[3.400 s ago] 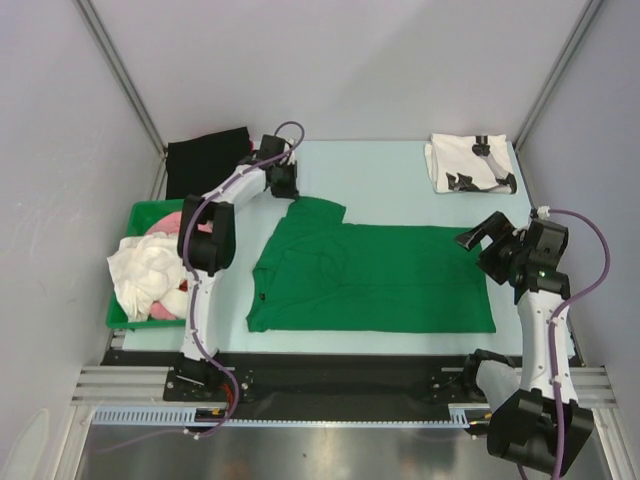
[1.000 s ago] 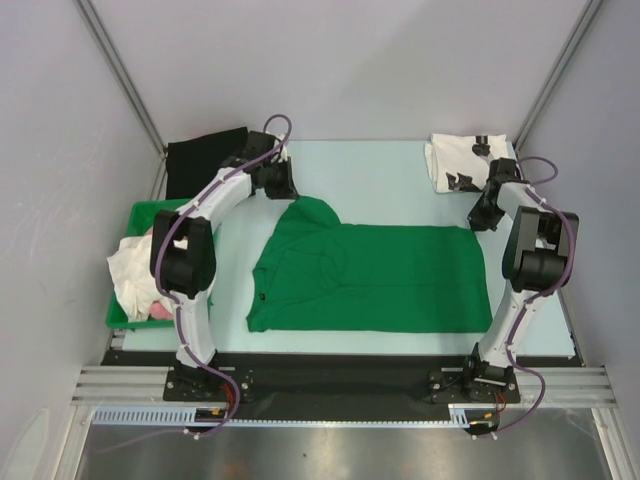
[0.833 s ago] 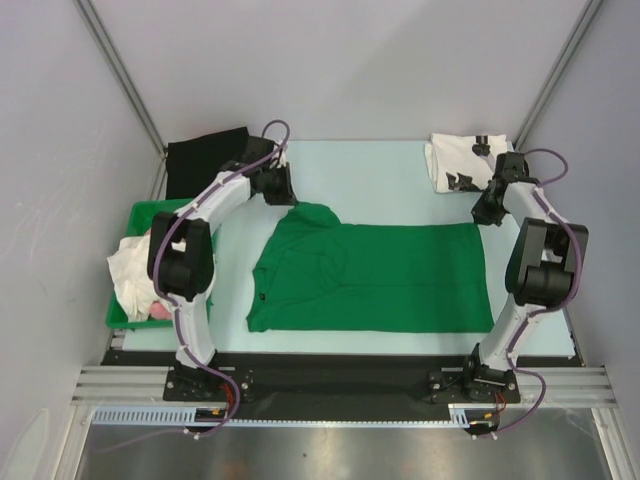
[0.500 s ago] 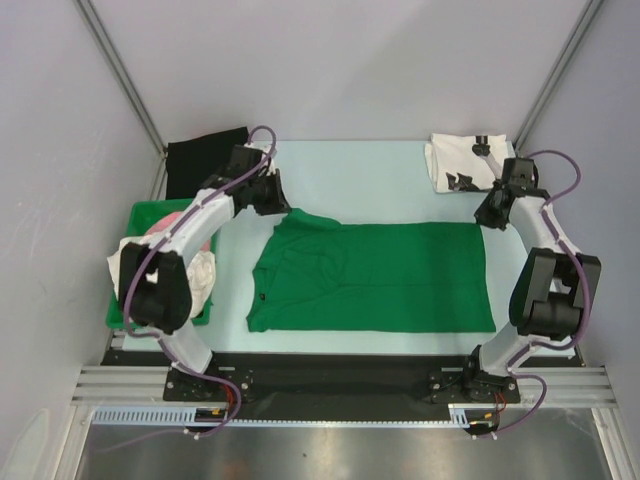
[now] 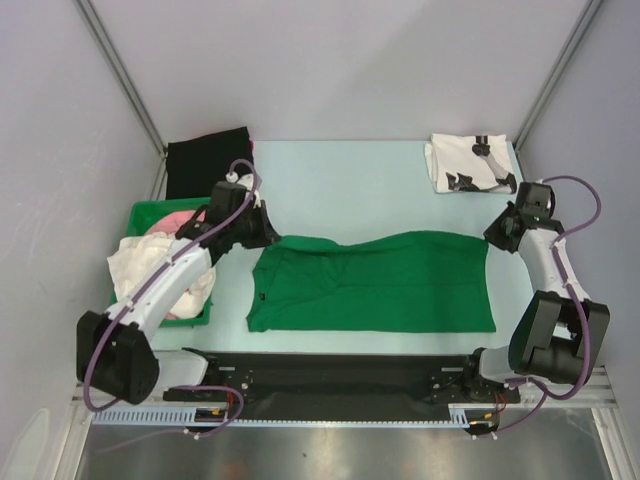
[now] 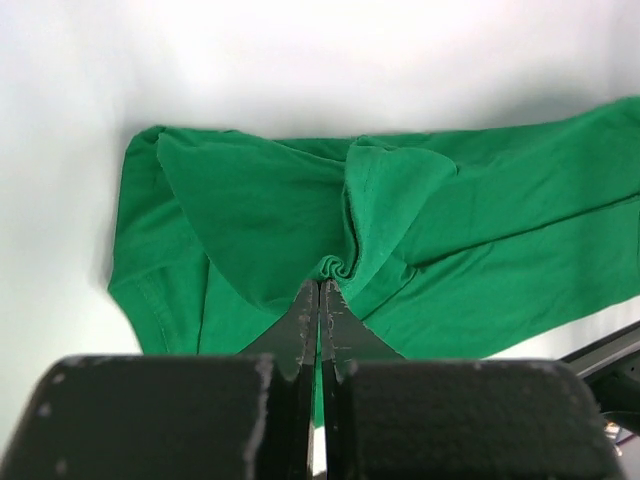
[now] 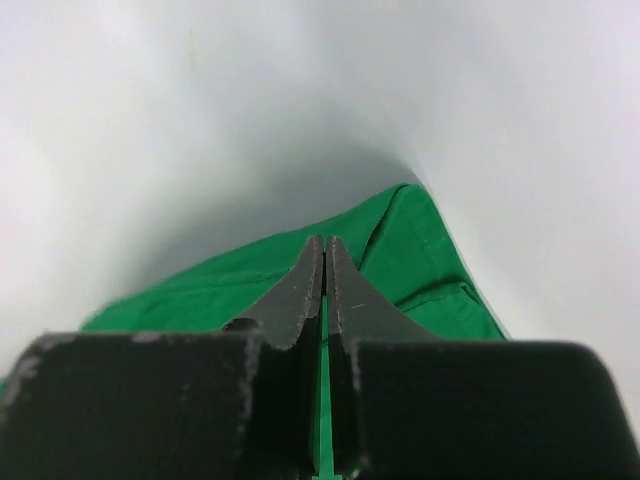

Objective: Fold and stack the t-shirts
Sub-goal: Fold the tshirt

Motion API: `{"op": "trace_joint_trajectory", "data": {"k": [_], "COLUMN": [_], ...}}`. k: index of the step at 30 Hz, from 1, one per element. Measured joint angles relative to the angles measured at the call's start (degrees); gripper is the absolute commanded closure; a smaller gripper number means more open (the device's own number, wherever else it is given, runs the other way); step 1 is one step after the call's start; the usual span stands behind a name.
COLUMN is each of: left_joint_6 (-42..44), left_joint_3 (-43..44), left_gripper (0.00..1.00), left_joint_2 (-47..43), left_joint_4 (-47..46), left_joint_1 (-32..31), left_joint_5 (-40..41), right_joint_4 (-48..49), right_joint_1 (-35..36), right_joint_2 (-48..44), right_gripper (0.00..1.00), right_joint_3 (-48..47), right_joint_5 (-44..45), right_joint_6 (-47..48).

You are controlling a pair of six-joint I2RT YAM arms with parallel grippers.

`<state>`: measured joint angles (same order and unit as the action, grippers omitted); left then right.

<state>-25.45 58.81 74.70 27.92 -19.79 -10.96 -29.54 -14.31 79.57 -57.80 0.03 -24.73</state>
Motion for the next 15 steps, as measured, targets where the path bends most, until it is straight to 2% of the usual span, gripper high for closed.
{"op": "trace_joint_trajectory", "data": {"k": [15], "left_joint_6": [-5.2], "left_joint_3": [-17.8], "left_gripper": [1.00], "left_joint_2": [-14.2], "left_joint_4": [-0.9], "left_joint_1": [-0.8], "left_joint_5": [2.8], "right_joint_4": [2.8], "right_joint_1": [-3.9], "right_joint_2": [-1.3], "right_gripper": [1.00], "right_joint_3": [8.0], "right_joint_5": [-3.0], "right_joint_6": [-0.7]}}
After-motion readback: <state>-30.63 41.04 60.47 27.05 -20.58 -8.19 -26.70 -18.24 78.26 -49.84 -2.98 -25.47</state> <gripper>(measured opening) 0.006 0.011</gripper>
